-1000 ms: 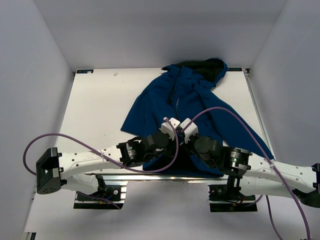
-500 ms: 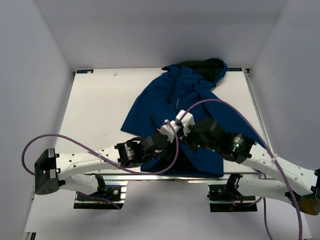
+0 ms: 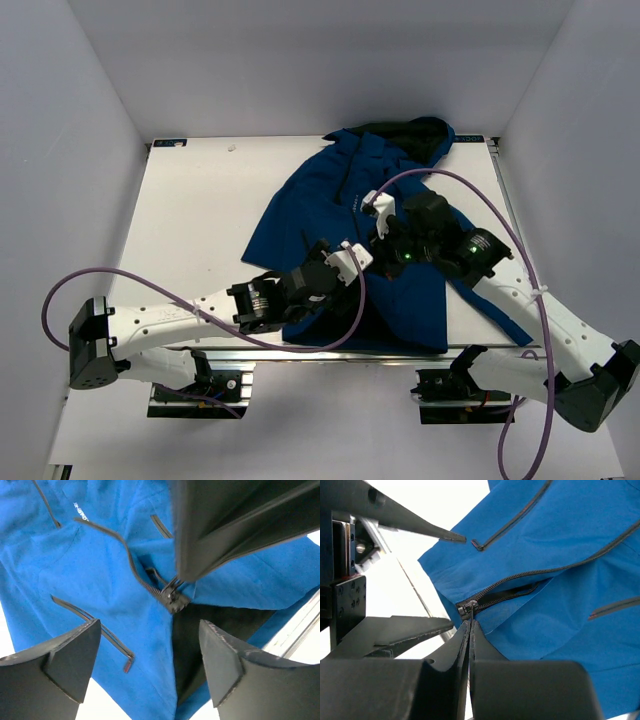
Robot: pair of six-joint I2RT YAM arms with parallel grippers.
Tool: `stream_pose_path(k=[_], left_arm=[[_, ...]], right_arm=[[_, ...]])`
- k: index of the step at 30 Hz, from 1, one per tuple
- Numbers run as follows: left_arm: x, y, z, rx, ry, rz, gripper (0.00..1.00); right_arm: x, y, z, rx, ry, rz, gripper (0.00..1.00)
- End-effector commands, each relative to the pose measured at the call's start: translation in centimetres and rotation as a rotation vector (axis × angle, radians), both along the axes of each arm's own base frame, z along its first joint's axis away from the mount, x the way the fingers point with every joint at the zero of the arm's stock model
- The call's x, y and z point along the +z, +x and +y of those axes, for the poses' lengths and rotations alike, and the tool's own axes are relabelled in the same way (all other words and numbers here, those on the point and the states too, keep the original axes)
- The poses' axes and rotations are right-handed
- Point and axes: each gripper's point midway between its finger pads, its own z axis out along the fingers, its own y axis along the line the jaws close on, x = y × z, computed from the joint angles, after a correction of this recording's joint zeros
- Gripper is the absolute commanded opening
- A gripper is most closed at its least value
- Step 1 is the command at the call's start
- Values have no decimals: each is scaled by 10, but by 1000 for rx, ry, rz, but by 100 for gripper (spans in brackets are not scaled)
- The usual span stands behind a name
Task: Zip up the jacket
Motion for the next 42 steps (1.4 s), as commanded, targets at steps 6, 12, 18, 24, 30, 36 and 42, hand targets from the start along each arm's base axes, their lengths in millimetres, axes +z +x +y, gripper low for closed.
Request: stream_pose_path(k=[6,12,18,24,30,36,42], left_arm=[[17,13,-8,-15,57,-105,73],[9,14,-11,-26,92,-104,71],[21,17,-14,-21,46,-139,55],[24,9,-22,-96,22,-154,29],[18,8,-21,-104,44,-154,0],[25,1,-15,-124,17,-164,0],[37,-10,-11,-174,-25,-162,0]], right_arm=[[35,-7,10,66,127,18,0],[37,-5,10,64,138,28,0],[29,-4,10,61,130,52,0],[25,0,12,55,131,68,0],[20,13,12,10,121,67,0],[9,47,9,-99,73,6,0],[-5,84,6,-177,-4,-75,0]])
